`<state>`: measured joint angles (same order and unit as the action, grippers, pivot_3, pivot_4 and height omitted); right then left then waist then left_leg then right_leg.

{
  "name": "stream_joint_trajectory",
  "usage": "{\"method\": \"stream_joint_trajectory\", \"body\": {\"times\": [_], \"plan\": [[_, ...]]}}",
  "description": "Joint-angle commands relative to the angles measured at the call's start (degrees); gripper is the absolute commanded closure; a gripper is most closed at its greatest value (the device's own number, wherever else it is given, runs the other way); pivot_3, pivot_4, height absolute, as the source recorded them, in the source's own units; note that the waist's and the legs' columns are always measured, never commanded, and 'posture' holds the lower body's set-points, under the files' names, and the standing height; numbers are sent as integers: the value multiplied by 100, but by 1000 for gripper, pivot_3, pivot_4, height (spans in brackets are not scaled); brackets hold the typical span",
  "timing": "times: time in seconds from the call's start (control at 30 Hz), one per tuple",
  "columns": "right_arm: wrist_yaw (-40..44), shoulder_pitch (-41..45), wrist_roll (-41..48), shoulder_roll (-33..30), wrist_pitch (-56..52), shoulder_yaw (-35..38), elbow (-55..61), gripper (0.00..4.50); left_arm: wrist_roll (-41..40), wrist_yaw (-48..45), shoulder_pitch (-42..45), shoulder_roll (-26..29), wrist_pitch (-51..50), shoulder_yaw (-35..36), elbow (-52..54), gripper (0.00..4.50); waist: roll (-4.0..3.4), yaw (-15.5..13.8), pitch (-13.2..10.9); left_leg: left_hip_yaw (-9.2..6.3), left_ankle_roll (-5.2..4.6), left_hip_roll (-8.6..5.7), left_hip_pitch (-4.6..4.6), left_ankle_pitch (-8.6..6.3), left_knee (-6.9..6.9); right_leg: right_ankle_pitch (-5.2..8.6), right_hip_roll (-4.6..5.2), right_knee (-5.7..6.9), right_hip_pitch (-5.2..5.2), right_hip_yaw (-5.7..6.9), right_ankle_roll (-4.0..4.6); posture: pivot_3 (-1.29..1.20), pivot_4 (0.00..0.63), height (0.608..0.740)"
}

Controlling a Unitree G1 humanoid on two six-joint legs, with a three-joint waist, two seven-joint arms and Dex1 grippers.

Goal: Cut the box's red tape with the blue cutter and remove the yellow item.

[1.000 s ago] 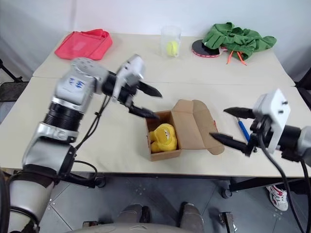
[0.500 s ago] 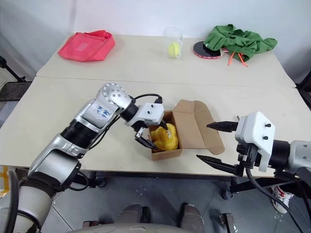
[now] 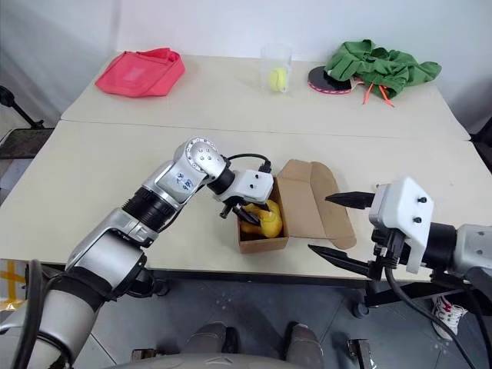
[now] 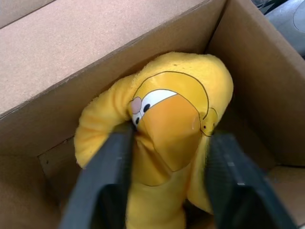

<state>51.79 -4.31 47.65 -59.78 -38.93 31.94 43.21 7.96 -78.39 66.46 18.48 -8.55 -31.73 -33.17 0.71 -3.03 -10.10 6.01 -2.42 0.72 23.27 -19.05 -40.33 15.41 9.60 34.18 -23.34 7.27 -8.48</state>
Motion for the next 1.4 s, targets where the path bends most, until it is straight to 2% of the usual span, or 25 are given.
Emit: {"method": "stream_joint_trajectory", "body": {"times": [0.03,0.13,0.3,0.53,0.7,0.93,1.03,1.1,1.23,1.4], "plan": [[173,-250,-169,126,136,339,-298,0,39,24,287,-16,67,199,-236,3872,0,7,0,2,-2,0,0,-1,-1,0,0,-1,1,0,0,0,150,740],[262,-294,-163,298,308,441,-491,0,-70,-10,507,-24,6,379,-323,4483,0,15,0,3,-2,1,0,-1,-1,0,0,2,-2,-2,0,0,150,740],[529,-355,-227,554,641,505,-921,0,-167,18,852,-41,-84,664,-558,4494,1,16,-1,4,-2,0,2,-1,0,0,-1,1,-3,-1,0,0,150,740],[870,-263,-533,672,1199,236,-1494,0,-324,-115,986,-72,-420,955,-477,4494,1,24,-1,8,-3,-1,2,-1,0,-1,-1,1,-3,0,-2,0,150,740],[783,372,-350,619,1199,24,-1534,0,-596,90,1148,20,-993,1433,-370,4494,1,53,-1,6,-2,2,1,0,0,-1,-1,5,-5,0,-2,0,150,740],[856,1503,-231,591,1164,-598,-1985,0,-817,1035,1384,335,-1941,2239,-229,4494,0,125,-1,4,-1,1,0,0,1,-2,-1,12,-5,1,-4,0,150,740],[996,2065,-274,628,1183,-986,-2347,0,-721,1661,1286,645,-2271,2483,-54,4494,0,167,-1,3,-1,1,0,0,1,-3,-1,17,-7,1,-6,0,150,740],[1046,2786,-368,864,1255,-1464,-2765,0,-560,2178,1009,1000,-2567,2626,191,4494,0,202,-2,3,1,1,-2,1,4,-3,-1,24,-10,1,-6,0,150,740],[1201,3648,-626,1227,1412,-2021,-3372,0,-508,2681,533,1363,-3219,2722,767,4494,-3,293,-2,4,11,4,-12,6,13,-3,-1,52,-17,3,-6,0,150,740],[1747,4279,-925,1513,1580,-2562,-4099,0,-463,3071,-790,1967,-4360,2791,2018,4494,-4,306,-3,4,15,3,-10,7,21,-3,-1,61,-24,6,-6,0,150,740]]}}
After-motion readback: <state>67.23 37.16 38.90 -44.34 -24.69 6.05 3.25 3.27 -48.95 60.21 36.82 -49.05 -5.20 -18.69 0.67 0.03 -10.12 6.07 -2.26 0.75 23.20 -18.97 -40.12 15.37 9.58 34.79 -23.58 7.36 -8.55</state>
